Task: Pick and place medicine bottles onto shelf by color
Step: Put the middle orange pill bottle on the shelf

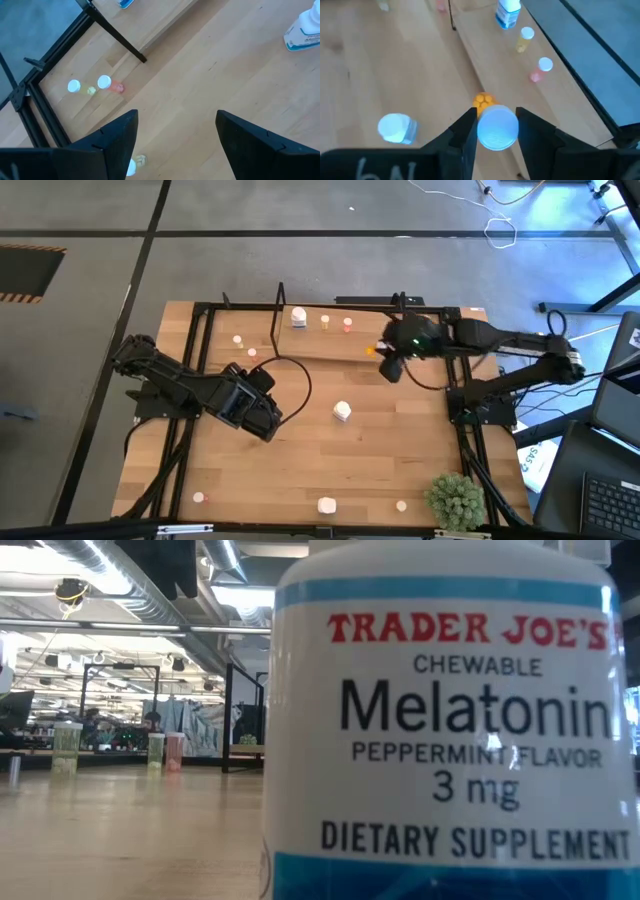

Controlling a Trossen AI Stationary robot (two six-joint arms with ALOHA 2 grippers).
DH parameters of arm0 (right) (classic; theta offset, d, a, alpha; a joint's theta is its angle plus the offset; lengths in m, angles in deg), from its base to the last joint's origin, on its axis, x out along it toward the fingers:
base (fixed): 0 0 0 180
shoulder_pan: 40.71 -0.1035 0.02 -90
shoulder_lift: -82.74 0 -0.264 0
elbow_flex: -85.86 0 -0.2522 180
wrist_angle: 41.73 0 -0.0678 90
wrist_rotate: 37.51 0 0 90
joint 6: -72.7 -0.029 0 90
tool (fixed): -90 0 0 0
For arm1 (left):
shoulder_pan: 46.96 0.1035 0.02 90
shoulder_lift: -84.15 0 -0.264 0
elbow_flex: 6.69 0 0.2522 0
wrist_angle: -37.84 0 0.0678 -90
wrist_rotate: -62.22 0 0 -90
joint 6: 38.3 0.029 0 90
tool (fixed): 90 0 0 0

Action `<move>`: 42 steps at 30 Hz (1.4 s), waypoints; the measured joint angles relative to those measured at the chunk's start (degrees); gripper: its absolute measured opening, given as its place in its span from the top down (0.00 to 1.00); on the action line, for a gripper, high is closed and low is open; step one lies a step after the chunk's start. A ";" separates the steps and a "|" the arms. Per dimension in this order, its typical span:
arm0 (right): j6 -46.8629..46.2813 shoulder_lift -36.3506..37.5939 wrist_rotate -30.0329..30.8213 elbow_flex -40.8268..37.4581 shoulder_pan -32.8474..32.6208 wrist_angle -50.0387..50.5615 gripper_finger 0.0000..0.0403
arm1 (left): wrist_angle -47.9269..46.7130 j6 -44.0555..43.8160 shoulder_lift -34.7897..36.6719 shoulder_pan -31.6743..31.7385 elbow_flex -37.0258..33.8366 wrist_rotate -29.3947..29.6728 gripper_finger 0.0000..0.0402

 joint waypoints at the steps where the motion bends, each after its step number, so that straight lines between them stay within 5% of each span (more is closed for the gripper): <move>1: 1.09 -1.72 -0.37 1.57 1.03 0.70 0.69 | -0.02 0.00 0.00 0.00 0.00 0.00 0.35; 14: 10.53 -20.90 -3.76 19.01 16.27 13.52 0.69 | -0.02 0.04 0.00 -0.89 0.00 0.00 0.35; 20: 18.08 -27.34 -12.48 19.47 21.80 13.41 0.69 | -0.02 0.05 0.00 -1.46 0.00 0.02 0.35; 42: 26.93 -33.64 -13.65 18.88 27.37 9.38 0.69 | -0.02 0.04 0.00 -1.41 0.00 0.02 0.35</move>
